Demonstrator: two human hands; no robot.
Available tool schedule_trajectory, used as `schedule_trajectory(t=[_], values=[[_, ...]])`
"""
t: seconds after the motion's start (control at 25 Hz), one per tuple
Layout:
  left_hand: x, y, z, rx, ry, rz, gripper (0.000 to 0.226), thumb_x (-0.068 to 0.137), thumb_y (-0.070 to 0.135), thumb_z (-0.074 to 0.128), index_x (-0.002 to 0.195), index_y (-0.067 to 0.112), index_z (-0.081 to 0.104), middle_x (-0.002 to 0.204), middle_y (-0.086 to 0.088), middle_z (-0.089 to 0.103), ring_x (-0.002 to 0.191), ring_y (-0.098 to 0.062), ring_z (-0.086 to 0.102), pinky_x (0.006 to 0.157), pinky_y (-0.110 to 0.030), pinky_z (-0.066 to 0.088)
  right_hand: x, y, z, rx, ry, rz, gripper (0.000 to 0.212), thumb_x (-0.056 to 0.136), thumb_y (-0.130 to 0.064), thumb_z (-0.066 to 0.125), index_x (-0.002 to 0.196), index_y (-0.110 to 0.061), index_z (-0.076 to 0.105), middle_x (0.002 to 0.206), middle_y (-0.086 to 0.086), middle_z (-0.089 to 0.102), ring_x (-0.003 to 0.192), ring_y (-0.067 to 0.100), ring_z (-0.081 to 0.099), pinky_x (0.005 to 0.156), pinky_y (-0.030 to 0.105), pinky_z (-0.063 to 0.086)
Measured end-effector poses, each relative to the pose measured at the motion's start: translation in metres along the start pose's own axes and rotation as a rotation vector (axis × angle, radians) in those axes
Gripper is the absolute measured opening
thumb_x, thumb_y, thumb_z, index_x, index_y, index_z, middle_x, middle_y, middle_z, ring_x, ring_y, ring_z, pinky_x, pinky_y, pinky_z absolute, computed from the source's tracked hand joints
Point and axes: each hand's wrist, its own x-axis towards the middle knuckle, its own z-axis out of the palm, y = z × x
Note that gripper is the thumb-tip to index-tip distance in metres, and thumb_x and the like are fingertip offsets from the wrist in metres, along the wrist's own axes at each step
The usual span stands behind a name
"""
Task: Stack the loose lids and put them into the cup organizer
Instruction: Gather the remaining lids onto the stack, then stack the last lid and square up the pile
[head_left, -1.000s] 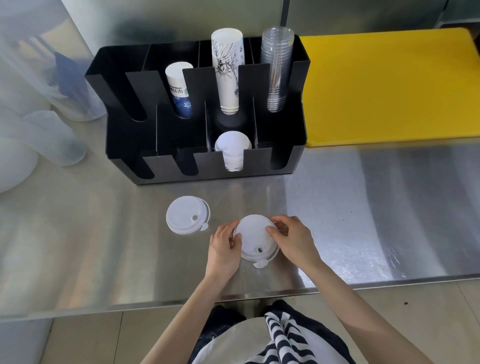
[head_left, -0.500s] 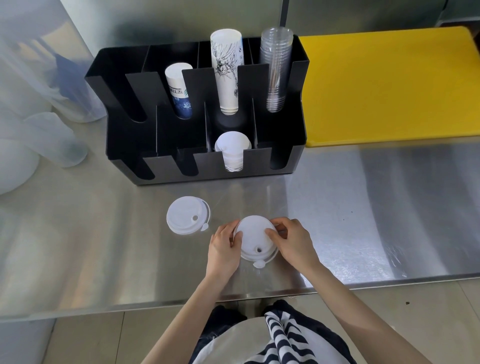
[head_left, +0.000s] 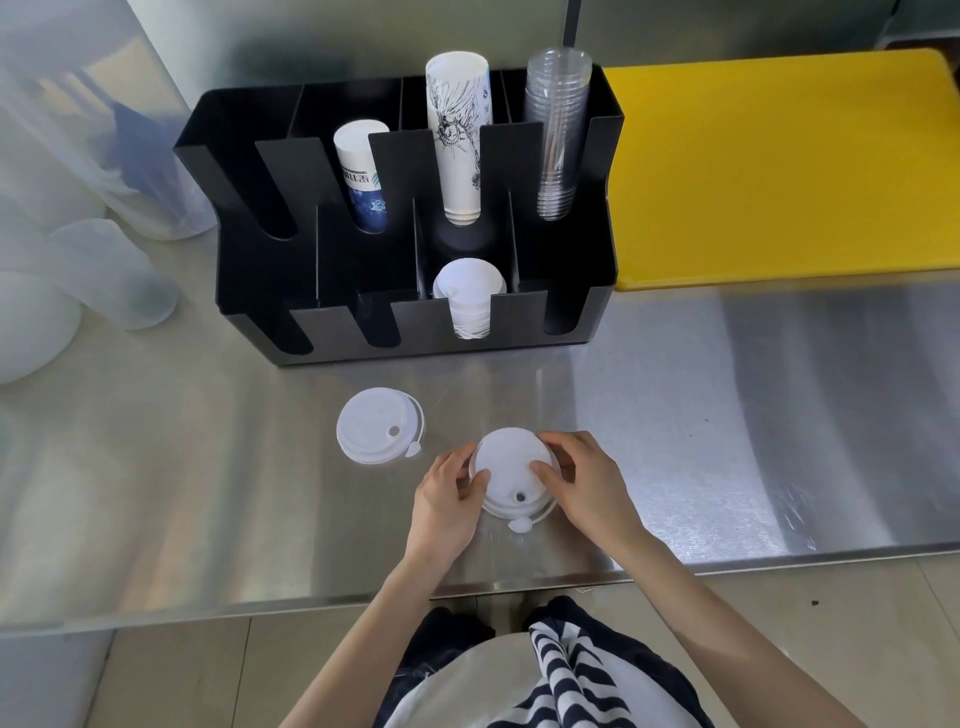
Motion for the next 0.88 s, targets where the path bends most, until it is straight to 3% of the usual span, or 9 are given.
schedule_trajectory(t=[0.28,0.4,0.72,0.88], values=[[-0.001,-0.007,-0.023,0.228,0.104,0.191,0.036,0.088,0.022,0.051,0.123,0.014,0.050,0.126,-0.005,0.057,0.116,-0.025,0.050,0.094,-0.034,0.040,0.015,-0.016,-0.002,-0.066,-0.015,-0.061,0.033,0.087,-0.026,0.052,0.120,-0.018,0.054,0.126,0.002,0.056,0.115,0.019,0.050,0.092,0.020,0.033],[0.004,-0.013,-0.039,0.303,0.175,0.205,0.038,0.087,0.022,0.052,0.124,0.016,0.048,0.131,-0.003,0.053,0.125,-0.025,0.042,0.099,-0.039,0.034,0.027,-0.035,0.007,-0.079,-0.066,-0.093,0.034,0.088,-0.025,0.050,0.121,-0.017,0.053,0.128,0.002,0.057,0.116,0.020,0.051,0.095,0.022,0.034],[0.028,-0.035,-0.075,0.438,0.187,0.068,0.065,0.082,0.037,0.057,0.137,0.017,0.027,0.147,-0.010,0.029,0.132,-0.030,0.027,0.107,-0.042,0.023,0.058,-0.077,0.047,-0.194,-0.256,-0.125,0.038,0.090,-0.027,0.044,0.128,-0.019,0.047,0.136,0.002,0.050,0.124,0.027,0.042,0.103,0.033,0.031],[0.039,-0.042,-0.083,0.449,0.151,0.016,0.076,0.079,0.040,0.059,0.139,0.015,0.019,0.147,-0.011,0.026,0.133,-0.031,0.026,0.107,-0.043,0.025,0.068,-0.093,0.065,-0.202,-0.308,-0.145,0.034,0.089,-0.023,0.043,0.122,-0.017,0.053,0.124,0.008,0.058,0.113,0.028,0.050,0.095,0.037,0.041]])
